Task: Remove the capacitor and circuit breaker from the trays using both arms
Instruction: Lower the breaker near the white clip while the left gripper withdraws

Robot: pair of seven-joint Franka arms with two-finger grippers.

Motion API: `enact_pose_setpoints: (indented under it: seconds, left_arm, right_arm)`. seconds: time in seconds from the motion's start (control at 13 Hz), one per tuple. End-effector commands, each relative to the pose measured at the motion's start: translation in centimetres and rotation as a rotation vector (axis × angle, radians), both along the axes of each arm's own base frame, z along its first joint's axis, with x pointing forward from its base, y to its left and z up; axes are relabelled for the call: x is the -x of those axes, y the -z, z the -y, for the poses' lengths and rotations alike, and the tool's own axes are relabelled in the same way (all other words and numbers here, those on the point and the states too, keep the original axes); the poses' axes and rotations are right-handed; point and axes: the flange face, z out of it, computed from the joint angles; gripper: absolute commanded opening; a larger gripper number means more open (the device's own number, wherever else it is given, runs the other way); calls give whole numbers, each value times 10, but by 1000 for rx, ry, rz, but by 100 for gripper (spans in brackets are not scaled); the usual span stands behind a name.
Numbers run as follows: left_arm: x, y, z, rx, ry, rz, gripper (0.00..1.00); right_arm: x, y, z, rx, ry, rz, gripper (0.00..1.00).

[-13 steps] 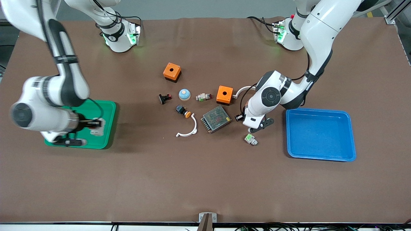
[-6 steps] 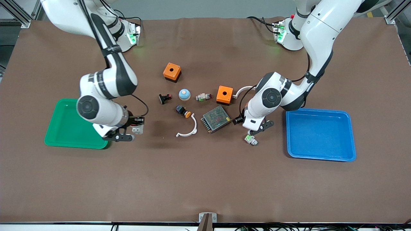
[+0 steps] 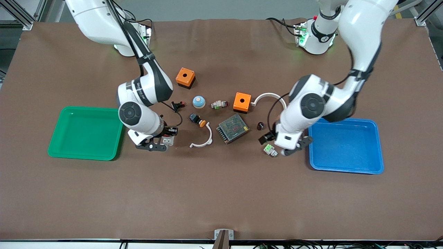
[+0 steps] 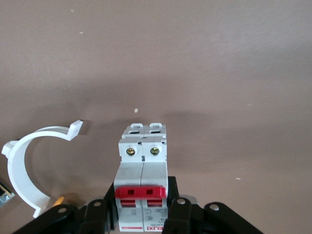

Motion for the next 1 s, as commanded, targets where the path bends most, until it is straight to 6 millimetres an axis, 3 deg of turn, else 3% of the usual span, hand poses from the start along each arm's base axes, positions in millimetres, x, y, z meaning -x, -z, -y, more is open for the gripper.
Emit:
enact_pose_setpoints:
  seconds: [0.0, 0.31, 0.62, 0.69, 0.92]
  left_arm:
    - [-32, -35, -53, -38, 104, 23, 100]
    - [-53, -96, -154, -182, 204, 125, 100]
    - [-57, -174, -227, -208, 234, 160, 100]
    - [-56, -194, -240, -213, 237, 187, 100]
    - [-33, -230, -239, -245, 243, 166, 100]
  right_arm:
    - [2, 8, -9, -17, 31, 10, 10]
    - [0, 15, -12, -22, 36, 22, 10]
    - [-6, 25, -22, -50, 60, 20, 10]
    - [-6, 26, -24, -49, 57, 20, 10]
    - [-4, 34, -24, -42, 51, 13, 11]
